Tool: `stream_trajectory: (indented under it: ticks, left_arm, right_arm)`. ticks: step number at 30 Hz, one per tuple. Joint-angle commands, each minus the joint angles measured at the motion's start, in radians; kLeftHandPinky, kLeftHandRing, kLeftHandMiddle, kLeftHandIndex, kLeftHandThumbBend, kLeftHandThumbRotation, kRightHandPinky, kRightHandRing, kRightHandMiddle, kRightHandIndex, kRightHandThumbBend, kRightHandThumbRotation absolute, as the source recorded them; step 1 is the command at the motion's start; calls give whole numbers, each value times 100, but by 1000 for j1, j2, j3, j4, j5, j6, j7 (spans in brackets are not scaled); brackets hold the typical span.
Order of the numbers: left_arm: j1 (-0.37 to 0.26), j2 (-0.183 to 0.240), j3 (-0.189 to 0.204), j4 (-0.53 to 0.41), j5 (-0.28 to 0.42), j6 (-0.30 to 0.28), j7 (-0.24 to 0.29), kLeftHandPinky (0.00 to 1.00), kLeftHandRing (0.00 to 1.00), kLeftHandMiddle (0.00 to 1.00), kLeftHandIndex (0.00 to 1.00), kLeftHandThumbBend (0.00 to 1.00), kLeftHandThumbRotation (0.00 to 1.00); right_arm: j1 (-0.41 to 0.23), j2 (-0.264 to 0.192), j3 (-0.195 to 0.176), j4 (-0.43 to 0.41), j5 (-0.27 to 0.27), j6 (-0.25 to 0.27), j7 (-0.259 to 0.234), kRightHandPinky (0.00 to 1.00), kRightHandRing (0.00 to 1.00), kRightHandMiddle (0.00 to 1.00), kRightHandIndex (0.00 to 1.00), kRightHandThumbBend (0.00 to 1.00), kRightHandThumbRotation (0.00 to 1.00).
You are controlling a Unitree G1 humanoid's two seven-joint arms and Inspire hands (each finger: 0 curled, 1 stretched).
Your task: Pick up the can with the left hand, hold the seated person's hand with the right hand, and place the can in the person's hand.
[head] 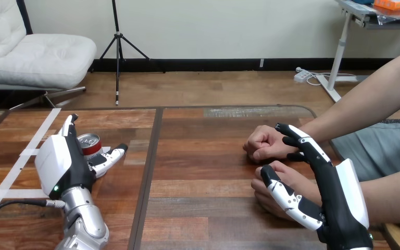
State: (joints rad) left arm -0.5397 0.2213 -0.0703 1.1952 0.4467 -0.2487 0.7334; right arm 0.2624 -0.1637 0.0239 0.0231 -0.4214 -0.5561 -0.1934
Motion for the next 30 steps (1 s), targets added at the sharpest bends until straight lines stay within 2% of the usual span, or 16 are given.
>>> stream_trajectory:
  ticks: [1, 10, 30]
  left_arm:
    - [-81, 18, -24, 9, 7, 3, 6, 74, 83, 88, 89, 81, 31]
    - [-84, 19, -28, 19, 2, 7, 5, 75, 84, 89, 89, 81, 31]
    - [-86, 31, -49, 34, 11, 27, 23, 75, 84, 88, 89, 81, 32]
  right_arm:
    - [-40, -11, -14, -57, 19, -3, 1, 74, 84, 87, 84, 46, 49]
    - [-38, -14, -17, -61, 8, -2, 0, 73, 83, 87, 84, 46, 50]
    - [-30, -17, -18, -75, 20, 7, 17, 73, 84, 87, 84, 47, 50]
